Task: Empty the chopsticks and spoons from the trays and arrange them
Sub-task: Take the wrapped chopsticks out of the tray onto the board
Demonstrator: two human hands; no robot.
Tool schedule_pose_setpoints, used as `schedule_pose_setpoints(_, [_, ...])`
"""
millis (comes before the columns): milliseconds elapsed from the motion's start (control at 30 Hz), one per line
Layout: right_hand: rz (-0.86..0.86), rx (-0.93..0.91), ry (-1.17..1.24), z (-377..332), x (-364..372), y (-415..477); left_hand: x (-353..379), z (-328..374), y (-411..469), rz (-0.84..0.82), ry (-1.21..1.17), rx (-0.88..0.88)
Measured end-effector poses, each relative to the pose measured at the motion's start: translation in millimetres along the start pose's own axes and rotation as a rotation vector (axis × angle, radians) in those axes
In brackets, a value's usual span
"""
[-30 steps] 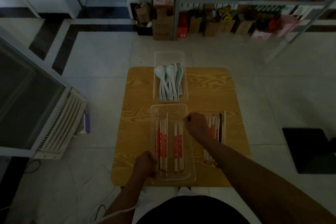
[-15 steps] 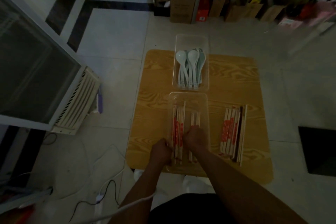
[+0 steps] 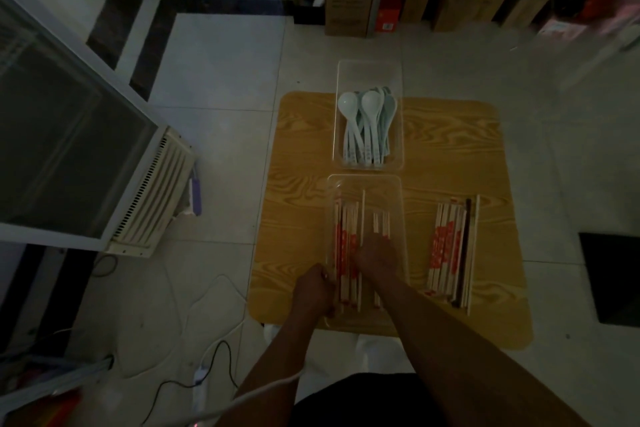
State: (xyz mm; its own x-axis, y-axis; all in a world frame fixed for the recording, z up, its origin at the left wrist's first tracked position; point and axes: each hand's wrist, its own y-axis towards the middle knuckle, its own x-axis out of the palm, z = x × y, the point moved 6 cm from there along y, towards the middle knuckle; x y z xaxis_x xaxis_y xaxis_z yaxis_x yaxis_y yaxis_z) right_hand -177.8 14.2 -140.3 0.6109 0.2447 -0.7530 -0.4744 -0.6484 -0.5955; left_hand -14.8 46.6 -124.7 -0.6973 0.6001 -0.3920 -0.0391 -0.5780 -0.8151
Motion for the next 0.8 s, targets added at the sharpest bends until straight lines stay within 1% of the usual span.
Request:
schedule_pose_setpoints(67, [-0.058, -0.01, 0.021, 1, -5, 2, 0, 2, -1, -0.019, 0.059, 0.015])
schedule_pose_setpoints(200, [-0.121, 0.011, 0.11, 12, -21, 3, -1, 3, -4, -0.015, 0.005, -0.004])
schedule_pose_setpoints(267, [-0.171, -0.021, 0.122, 15, -30, -2, -1, 4, -5, -0.012, 0.007, -0.014])
schedule_pose_setpoints(333, [-0.212, -0.075, 0.211, 16, -42, -7, -1, 6, -7, -0.012, 0.016, -0.018])
schedule_pose_setpoints(400, [-0.201, -0.13, 0.327, 18, -63, -10, -1, 6, -5, -0.009, 0.037, -0.018])
schedule_pose_setpoints(500, [-0.125, -0.125, 0.467, 41, -109, 4, -1, 2, -1, -0.01, 0.048, -0.032])
schedule_pose_setpoints(567, [-0.014, -0.065, 0.496, 75, -143, 29, -1, 1, 1, -0.009, 0.083, -0.023])
schedule_pose_setpoints(633, [0.084, 0.063, 0.475, 123, -171, 51, -2, 4, -2, 0.013, 0.081, -0.028])
schedule_pose_setpoints(700, [0.108, 0.194, 0.372, 174, -185, 60, -3, 9, -11, 0.034, 0.049, -0.035])
schedule_pose_setpoints(800, [0.09, 0.291, 0.246, 227, -183, 59, -1, 11, -11, 0.046, 0.014, -0.04])
